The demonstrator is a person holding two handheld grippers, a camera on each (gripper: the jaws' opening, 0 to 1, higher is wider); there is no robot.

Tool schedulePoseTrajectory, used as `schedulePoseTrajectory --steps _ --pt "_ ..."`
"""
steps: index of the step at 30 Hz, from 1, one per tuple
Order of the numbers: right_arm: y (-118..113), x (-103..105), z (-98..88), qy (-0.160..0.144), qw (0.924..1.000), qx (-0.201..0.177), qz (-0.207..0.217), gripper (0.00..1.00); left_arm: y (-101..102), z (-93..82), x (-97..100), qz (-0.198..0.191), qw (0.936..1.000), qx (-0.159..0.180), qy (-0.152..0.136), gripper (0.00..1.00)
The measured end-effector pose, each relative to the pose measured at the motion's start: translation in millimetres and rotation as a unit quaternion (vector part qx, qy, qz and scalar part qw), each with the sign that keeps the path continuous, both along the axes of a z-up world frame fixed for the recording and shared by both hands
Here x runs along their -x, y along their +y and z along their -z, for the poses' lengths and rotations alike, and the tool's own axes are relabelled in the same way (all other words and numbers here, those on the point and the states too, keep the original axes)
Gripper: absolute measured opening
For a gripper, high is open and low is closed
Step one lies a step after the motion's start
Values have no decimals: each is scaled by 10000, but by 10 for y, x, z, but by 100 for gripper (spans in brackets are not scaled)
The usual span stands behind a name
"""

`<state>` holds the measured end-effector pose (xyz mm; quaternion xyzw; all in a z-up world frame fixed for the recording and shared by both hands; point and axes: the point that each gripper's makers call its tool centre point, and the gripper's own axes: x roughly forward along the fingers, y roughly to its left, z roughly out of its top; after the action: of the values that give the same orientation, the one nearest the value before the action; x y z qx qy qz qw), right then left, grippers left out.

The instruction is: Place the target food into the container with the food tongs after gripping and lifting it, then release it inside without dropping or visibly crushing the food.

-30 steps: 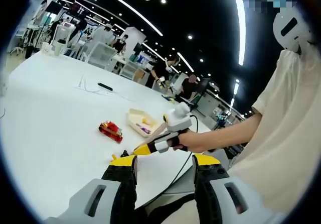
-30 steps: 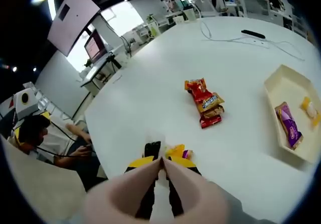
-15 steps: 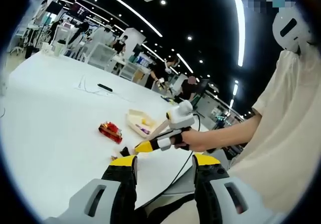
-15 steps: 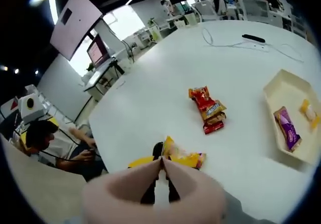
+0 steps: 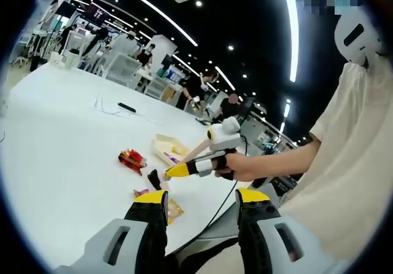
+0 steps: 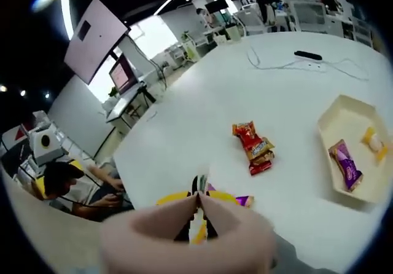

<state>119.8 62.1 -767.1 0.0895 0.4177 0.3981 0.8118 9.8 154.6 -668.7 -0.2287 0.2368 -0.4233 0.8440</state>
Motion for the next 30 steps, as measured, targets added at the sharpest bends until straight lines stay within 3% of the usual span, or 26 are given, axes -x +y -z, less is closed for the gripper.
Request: schedulePoseTrajectory --steps 10,30 --pt "-148 -176 -369 -290 9988 -264 304 8 -87 -16 -38 116 9999 35 -43 44" --pt "-797 -487 -788 -759 9908 -313 1077 8 -284 -83 -40 454 9988 19 -170 44"
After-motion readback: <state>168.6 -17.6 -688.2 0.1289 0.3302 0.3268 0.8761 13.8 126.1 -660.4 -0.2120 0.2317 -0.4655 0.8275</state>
